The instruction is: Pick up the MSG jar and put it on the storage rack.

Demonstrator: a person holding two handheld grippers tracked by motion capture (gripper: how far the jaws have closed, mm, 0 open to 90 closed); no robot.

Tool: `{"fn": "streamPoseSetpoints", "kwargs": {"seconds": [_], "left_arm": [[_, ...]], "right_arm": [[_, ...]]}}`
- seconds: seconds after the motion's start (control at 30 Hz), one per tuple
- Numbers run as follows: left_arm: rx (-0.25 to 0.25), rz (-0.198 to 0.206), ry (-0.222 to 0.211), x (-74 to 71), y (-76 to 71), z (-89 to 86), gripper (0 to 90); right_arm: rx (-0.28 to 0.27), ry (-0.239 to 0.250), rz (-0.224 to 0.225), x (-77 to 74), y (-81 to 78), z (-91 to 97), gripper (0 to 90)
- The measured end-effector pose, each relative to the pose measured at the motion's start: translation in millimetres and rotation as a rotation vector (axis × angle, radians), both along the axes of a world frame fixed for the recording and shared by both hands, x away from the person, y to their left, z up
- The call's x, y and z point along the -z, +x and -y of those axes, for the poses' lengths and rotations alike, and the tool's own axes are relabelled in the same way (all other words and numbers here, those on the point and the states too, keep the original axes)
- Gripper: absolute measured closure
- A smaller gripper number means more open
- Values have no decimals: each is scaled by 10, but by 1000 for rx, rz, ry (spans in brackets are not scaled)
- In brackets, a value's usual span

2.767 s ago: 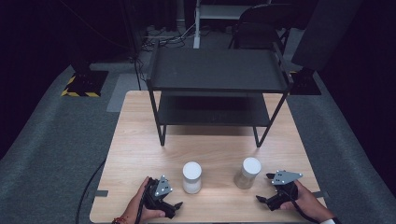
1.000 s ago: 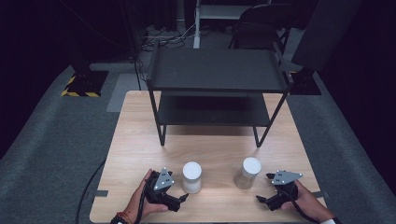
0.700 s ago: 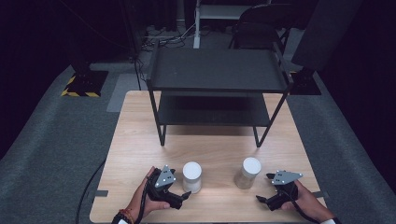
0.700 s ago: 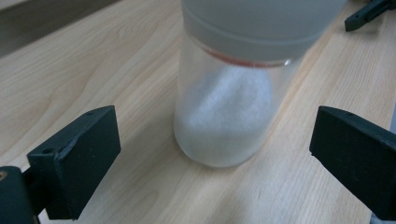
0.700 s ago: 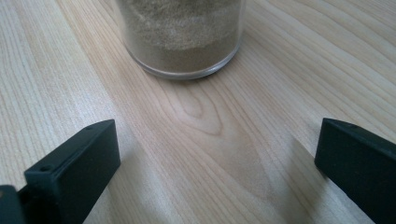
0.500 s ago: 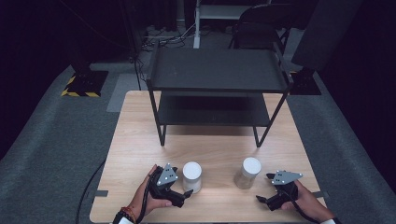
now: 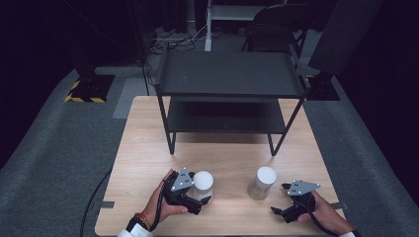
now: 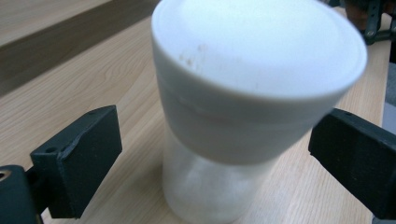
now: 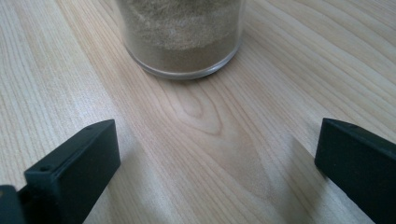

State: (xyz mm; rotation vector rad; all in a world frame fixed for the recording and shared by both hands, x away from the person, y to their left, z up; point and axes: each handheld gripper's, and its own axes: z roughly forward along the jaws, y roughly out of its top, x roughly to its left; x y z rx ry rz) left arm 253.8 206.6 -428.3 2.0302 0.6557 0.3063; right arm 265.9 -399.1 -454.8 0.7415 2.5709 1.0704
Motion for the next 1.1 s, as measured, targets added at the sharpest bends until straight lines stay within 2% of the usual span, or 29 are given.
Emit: {"fn": "streamPoseSetpoints", "kwargs": {"seconds": [0.37,0.57,0.83,1.1], "left_arm": [[12,21,-27,13,83,57,67],[29,17,-40,38,129,37,169],[79,41,-50,61,147,30,330],[67,58,-47,60,110,50,338]], "right_arm": [[1,0,-1,0,-2,-1,0],[1,0,0,0,-2,-1,0],[1,0,-1,0,-1,-1,0],[1,0,0,-1,0,-1,0]]}}
